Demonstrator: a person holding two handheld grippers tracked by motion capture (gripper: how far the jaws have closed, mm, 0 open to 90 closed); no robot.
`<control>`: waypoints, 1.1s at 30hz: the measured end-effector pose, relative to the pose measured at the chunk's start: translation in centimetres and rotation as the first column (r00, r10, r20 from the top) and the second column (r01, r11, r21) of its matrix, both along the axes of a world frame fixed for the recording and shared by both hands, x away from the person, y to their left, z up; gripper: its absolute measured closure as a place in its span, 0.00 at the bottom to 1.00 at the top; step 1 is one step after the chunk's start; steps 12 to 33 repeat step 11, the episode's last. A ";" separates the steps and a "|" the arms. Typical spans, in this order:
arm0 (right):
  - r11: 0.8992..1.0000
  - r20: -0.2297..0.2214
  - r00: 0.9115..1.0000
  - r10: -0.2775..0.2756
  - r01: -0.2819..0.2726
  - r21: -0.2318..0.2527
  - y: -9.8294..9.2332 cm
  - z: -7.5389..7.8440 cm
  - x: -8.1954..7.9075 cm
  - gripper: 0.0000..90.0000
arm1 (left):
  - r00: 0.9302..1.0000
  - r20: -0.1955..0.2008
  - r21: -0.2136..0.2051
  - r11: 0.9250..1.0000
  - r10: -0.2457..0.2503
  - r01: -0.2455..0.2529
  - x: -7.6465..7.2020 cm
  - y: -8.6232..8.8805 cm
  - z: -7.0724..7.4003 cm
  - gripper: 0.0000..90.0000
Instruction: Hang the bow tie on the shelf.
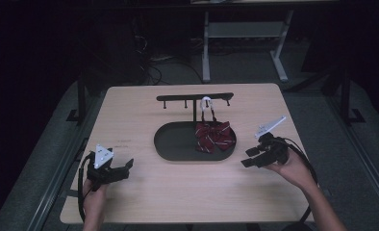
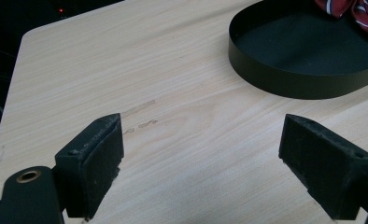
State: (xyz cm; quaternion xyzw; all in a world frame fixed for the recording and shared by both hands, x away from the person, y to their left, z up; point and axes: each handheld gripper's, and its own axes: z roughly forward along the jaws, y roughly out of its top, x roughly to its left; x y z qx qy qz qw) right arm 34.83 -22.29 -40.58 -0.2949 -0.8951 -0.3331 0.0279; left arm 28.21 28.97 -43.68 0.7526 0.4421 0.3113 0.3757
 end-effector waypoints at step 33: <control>1.000 0.009 1.000 -0.016 0.016 0.008 -0.9 -1.3 -1.5 0.49 | 1.000 0.001 0.002 1.000 -0.004 0.004 0.1 -0.1 -0.1 0.15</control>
